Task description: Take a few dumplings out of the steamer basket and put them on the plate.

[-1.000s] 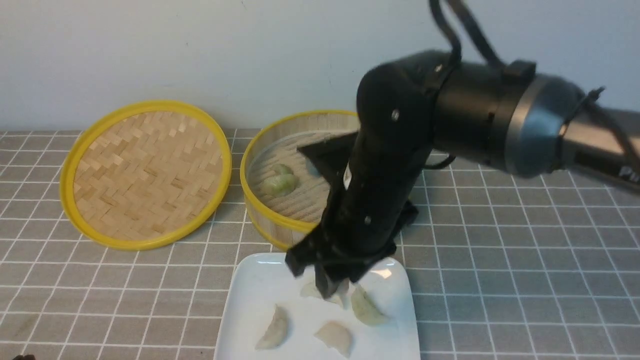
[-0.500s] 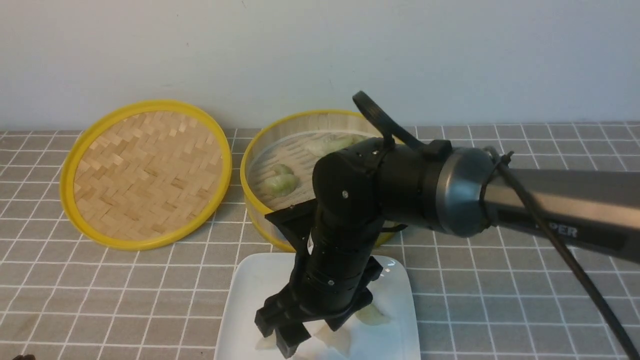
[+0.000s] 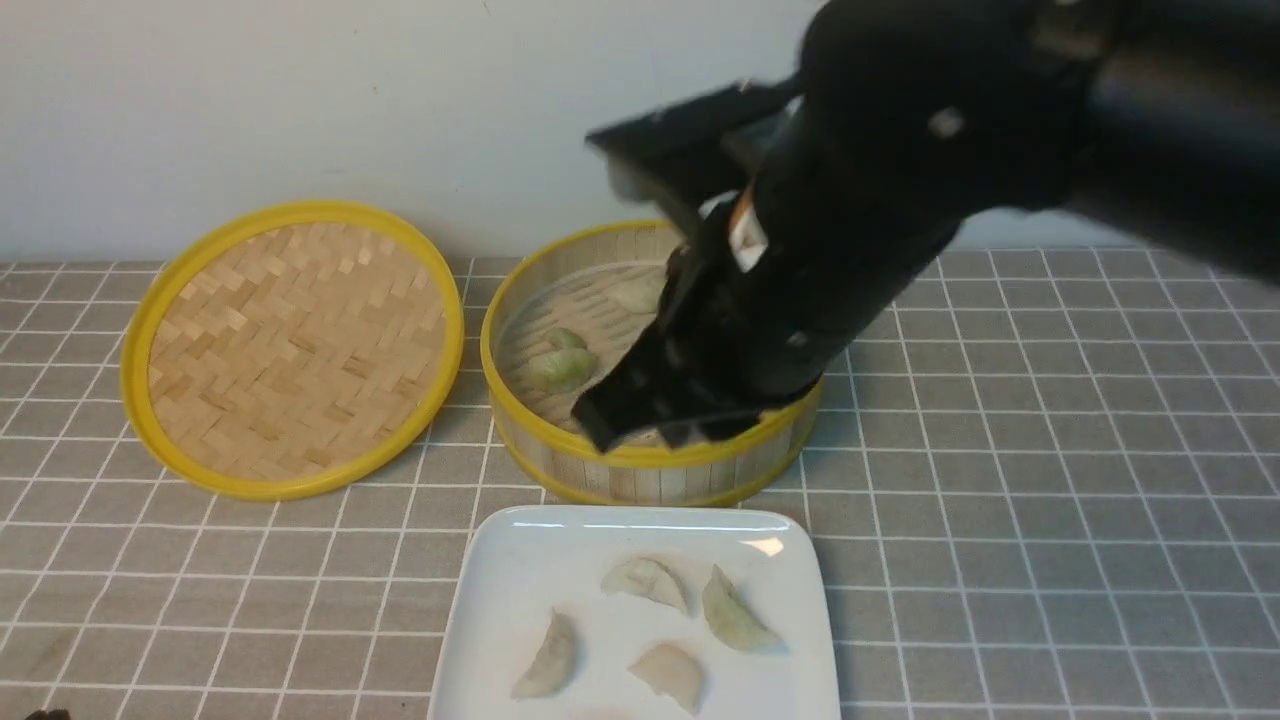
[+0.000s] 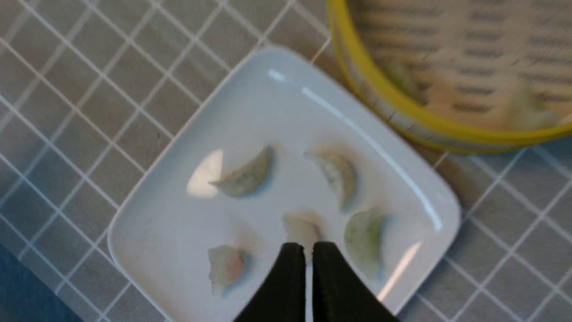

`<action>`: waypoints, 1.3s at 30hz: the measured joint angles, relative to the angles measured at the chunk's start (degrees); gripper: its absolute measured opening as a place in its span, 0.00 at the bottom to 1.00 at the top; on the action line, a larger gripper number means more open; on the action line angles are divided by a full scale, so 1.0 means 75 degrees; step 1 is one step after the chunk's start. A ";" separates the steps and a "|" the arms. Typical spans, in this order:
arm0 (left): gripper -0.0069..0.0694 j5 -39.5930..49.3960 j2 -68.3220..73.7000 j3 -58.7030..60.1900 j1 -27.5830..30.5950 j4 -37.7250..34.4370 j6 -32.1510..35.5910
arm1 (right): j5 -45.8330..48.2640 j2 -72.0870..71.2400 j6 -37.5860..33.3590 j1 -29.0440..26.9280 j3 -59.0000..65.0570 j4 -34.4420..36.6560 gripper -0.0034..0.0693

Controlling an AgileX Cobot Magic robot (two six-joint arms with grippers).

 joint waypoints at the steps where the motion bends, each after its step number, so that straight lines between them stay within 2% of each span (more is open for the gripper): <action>1: 0.08 0.0000 0.0000 0.0000 0.0000 0.0000 0.0000 | 0.0021 -0.0313 0.0072 0.0000 0.0000 -0.0178 0.05; 7: 0.08 0.0000 0.0000 0.0000 0.0000 0.0000 0.0000 | 0.0186 -0.2107 0.0409 0.0000 -0.0008 -0.0933 0.03; 14: 0.08 0.0000 0.0000 0.0000 0.0000 0.0000 0.0000 | -0.0292 -0.3660 0.0534 0.0000 0.0579 -0.1200 0.03; 22: 0.08 0.0000 0.0000 0.0000 0.0000 0.0000 0.0000 | -0.2755 -0.6160 0.1526 0.0000 0.3369 -0.2181 0.03; 24: 0.08 0.0000 0.0000 0.0000 0.0000 0.0000 0.0000 | -0.3286 -0.6707 0.1693 0.0000 0.4047 -0.2227 0.03; 29: 0.08 0.0000 0.0000 0.0000 0.0000 0.0000 0.0000 | -0.3705 -0.7795 0.1721 0.0000 0.5123 -0.2220 0.03; 39: 0.08 0.0000 0.0000 0.0000 0.0000 0.0000 0.0000 | -0.3947 -0.8897 0.1655 0.0000 0.5347 -0.2220 0.03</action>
